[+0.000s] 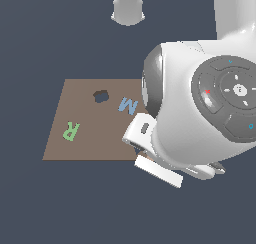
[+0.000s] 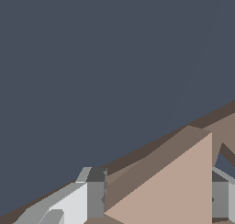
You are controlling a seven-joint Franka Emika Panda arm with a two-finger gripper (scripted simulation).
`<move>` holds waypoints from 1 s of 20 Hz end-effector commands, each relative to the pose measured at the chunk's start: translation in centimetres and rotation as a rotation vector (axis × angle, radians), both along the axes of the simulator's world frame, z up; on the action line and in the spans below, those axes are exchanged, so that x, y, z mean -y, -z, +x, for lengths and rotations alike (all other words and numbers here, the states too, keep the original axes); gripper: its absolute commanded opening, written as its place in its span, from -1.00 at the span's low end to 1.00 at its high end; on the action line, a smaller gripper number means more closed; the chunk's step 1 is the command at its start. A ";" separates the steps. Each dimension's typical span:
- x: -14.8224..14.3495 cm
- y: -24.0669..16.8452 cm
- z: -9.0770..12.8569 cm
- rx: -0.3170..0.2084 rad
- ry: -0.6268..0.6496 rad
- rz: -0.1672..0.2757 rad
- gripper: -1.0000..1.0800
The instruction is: Insert a designated object into the corresponding slot on a board.
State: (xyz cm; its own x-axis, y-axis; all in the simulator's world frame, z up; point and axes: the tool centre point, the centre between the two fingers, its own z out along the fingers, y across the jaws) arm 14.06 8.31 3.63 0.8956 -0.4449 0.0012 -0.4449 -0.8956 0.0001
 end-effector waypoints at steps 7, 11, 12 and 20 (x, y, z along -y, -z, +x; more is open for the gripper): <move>1.8 -0.1 0.1 0.001 0.357 0.000 -1.00; 2.6 -0.2 -0.2 0.000 0.526 0.001 -1.00; 2.8 -0.2 -0.2 0.000 0.568 0.001 -1.00; 4.3 -0.3 -1.2 0.000 0.904 0.001 -1.00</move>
State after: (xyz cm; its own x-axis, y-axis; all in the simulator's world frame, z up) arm 13.08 4.25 3.90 0.2672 -0.9636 0.0007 -0.9636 -0.2672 -0.0002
